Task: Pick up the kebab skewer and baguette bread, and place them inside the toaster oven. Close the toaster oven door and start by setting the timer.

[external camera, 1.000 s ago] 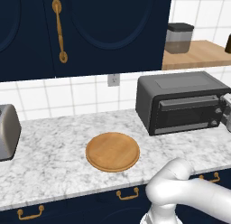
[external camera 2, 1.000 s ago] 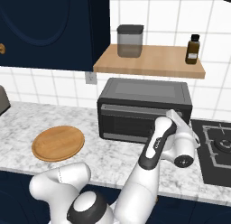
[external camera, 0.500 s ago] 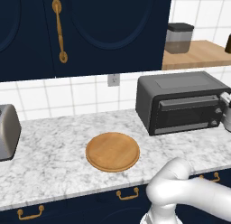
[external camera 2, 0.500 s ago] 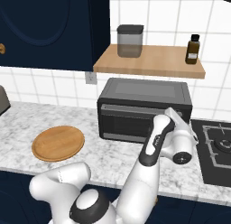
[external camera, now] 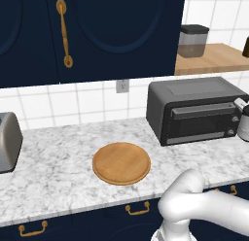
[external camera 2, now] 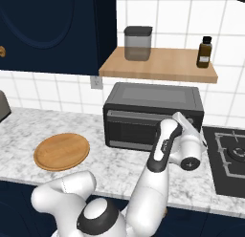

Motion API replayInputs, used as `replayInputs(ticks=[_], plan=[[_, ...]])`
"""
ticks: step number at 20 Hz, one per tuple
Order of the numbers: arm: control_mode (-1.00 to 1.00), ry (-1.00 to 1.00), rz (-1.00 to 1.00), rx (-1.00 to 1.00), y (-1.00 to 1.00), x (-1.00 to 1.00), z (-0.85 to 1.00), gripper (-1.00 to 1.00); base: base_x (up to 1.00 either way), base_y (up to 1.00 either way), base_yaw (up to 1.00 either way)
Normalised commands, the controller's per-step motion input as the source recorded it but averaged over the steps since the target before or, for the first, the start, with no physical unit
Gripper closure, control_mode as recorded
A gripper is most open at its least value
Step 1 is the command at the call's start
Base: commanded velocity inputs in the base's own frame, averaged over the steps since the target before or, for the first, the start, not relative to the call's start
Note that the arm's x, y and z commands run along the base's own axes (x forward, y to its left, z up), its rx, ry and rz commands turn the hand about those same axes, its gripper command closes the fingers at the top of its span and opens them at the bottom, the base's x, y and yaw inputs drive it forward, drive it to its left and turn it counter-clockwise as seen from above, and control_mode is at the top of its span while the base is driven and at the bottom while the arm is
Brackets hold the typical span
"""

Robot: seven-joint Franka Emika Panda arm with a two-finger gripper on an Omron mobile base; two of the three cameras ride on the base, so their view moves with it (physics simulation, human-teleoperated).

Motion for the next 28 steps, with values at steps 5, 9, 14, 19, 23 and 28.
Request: replayInputs(ticks=[5,9,14,19,23,28], plan=[[-1.00,0.03,0.00,0.00,0.02,0.15,0.00,-1.00,0.00,0.00,0.00],[-1.00,0.02,0.00,0.00,0.02,0.01,0.00,-1.00,0.00,0.00,0.00],[-1.00,0.00,0.00,0.00,0.00,0.00,0.00,-1.00,0.00,0.00,0.00],[-1.00,0.00,0.00,0.00,0.00,0.00,0.00,1.00,0.00,0.00,0.00],[-1.00,0.00,0.00,0.00,0.00,0.00,0.00,1.00,0.00,0.00,0.00],[-1.00,0.00,0.00,0.00,0.00,0.00,0.00,1.00,0.00,0.00,0.00]])
